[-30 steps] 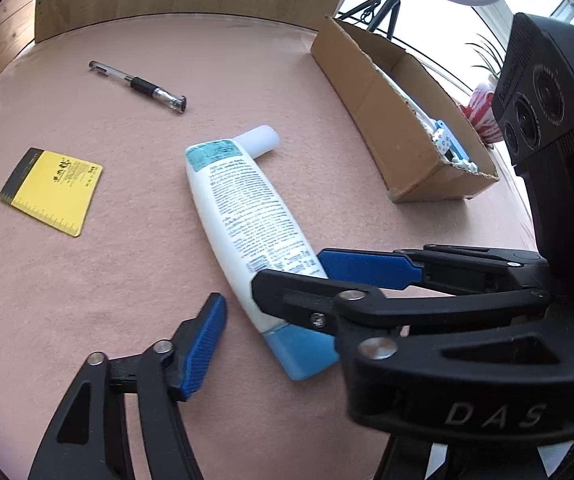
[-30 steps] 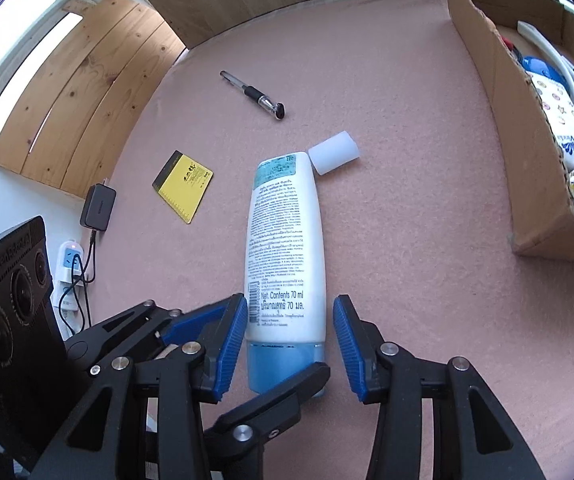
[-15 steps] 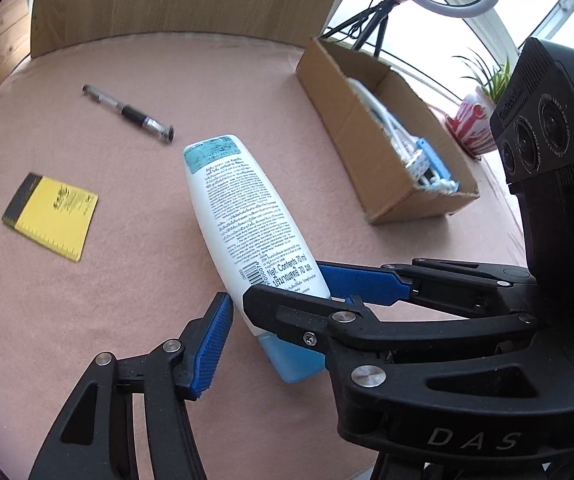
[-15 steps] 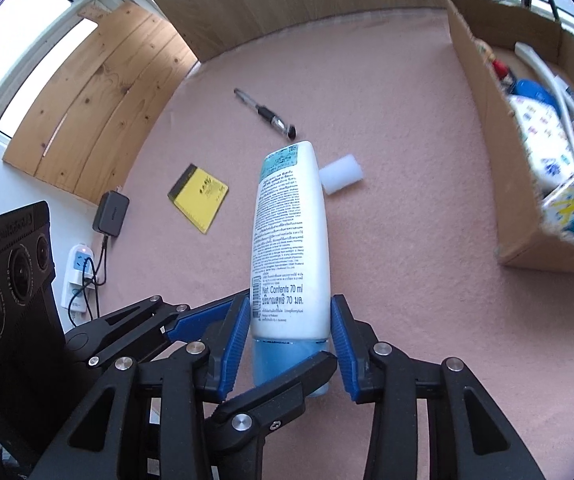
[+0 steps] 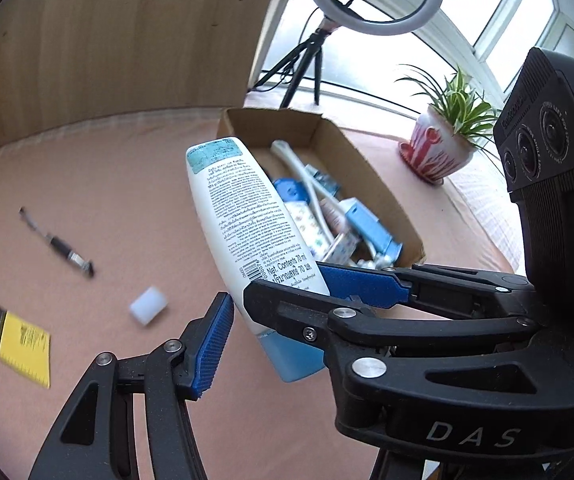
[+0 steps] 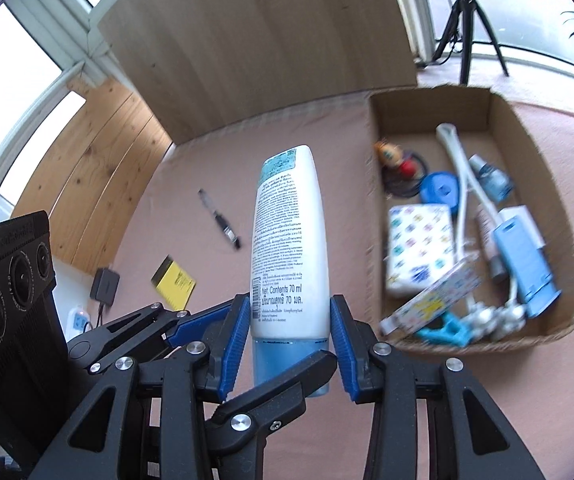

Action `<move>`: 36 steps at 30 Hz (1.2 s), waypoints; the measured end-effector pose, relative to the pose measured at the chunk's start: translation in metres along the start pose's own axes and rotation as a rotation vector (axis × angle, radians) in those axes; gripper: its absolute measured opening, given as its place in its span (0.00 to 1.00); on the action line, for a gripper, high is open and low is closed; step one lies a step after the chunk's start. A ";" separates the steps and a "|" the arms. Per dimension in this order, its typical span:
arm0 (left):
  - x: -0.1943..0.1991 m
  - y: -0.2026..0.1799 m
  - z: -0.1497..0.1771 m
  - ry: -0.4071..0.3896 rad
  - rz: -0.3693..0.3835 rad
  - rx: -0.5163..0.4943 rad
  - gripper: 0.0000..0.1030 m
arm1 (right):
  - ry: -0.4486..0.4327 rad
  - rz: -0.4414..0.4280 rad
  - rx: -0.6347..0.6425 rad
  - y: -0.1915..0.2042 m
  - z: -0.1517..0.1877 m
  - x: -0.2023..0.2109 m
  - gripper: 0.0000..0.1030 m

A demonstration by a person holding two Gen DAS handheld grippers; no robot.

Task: Organize objects
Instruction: 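Lift the lotion tube with the right gripper, lower it into the box, open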

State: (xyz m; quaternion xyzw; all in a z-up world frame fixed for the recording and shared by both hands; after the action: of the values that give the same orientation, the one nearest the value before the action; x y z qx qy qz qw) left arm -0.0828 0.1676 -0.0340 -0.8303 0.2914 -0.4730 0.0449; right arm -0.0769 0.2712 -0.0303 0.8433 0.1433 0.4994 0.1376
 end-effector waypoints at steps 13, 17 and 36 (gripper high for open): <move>-0.089 -0.052 -0.073 0.002 0.035 -0.041 0.56 | -0.051 0.079 -0.086 -0.080 -0.045 0.003 0.36; -0.115 -0.060 -0.082 0.022 0.031 -0.051 0.56 | -0.050 0.104 -0.093 -0.093 -0.048 -0.001 0.36; -0.115 -0.045 -0.078 0.051 -0.045 -0.061 0.75 | -0.064 0.162 -0.109 -0.095 -0.048 -0.002 0.47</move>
State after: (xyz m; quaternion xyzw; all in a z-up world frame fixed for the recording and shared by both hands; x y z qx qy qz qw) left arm -0.1703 0.2811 -0.0630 -0.8251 0.2880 -0.4860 0.0016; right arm -0.1295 0.3621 -0.0450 0.8588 0.0427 0.4888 0.1470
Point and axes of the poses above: each gripper's, at about its wrist camera, not at the fingertips, and x roughly against the way its jaws point, y to its left, z to its underside, the point moved 1 cm from there along -x, roughly the way its jaws point, and after that the axes turned 1 degree about x, right-handed, at the moved point
